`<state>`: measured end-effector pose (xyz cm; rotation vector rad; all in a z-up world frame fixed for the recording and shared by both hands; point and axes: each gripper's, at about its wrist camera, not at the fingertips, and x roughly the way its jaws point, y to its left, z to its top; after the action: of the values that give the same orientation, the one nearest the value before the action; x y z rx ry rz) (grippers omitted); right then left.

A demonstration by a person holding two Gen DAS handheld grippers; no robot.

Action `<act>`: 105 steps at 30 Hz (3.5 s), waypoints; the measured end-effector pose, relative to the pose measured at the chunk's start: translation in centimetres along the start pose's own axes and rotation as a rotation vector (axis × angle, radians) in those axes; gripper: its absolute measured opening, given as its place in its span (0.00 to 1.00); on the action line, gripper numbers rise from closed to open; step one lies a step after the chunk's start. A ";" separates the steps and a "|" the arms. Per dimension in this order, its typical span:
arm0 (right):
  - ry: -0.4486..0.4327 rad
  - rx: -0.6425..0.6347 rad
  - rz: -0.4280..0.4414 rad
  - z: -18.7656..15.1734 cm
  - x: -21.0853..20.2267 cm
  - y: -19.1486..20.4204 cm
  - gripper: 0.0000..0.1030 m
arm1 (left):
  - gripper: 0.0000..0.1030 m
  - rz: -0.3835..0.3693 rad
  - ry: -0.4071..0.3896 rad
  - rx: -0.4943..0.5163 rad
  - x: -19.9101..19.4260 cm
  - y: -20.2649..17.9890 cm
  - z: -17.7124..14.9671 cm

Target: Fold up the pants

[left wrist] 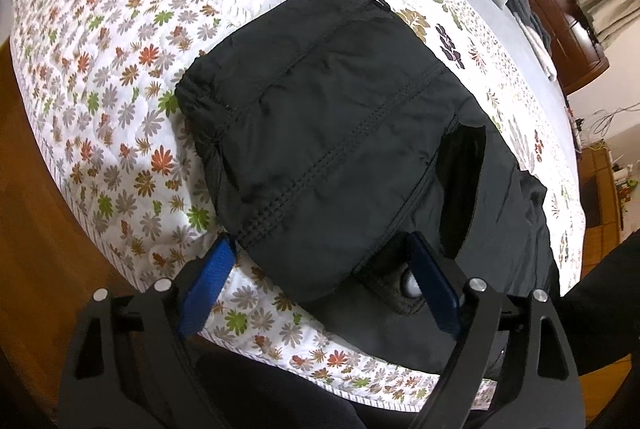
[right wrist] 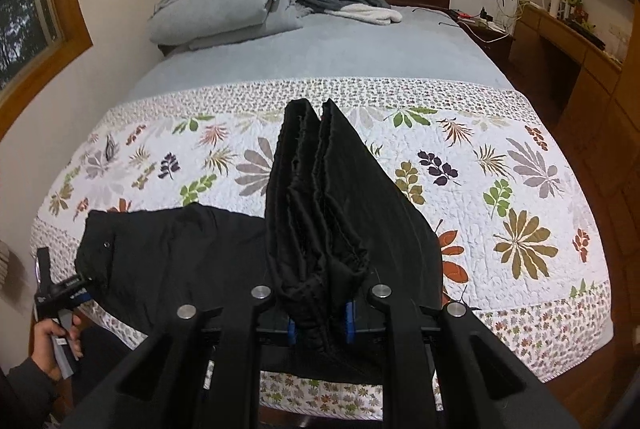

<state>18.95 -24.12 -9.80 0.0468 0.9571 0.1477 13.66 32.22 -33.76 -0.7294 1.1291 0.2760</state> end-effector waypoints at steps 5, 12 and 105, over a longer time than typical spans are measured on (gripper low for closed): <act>0.034 -0.042 -0.032 -0.4 1.1 1.7 0.16 | 0.83 -0.019 0.007 -0.004 0.0 0.3 0.0; 0.092 -0.090 -0.065 -0.6 3.8 4.1 0.16 | 0.83 -0.048 0.027 -0.022 0.2 0.7 0.1; 0.247 -0.914 0.317 -0.4 1.9 24.3 0.88 | 0.89 -0.277 0.002 -0.299 1.2 2.5 2.6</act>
<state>17.11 0.13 -9.03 -0.6774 1.0479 0.8859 14.70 35.60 -35.19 -1.1396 0.9839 0.2103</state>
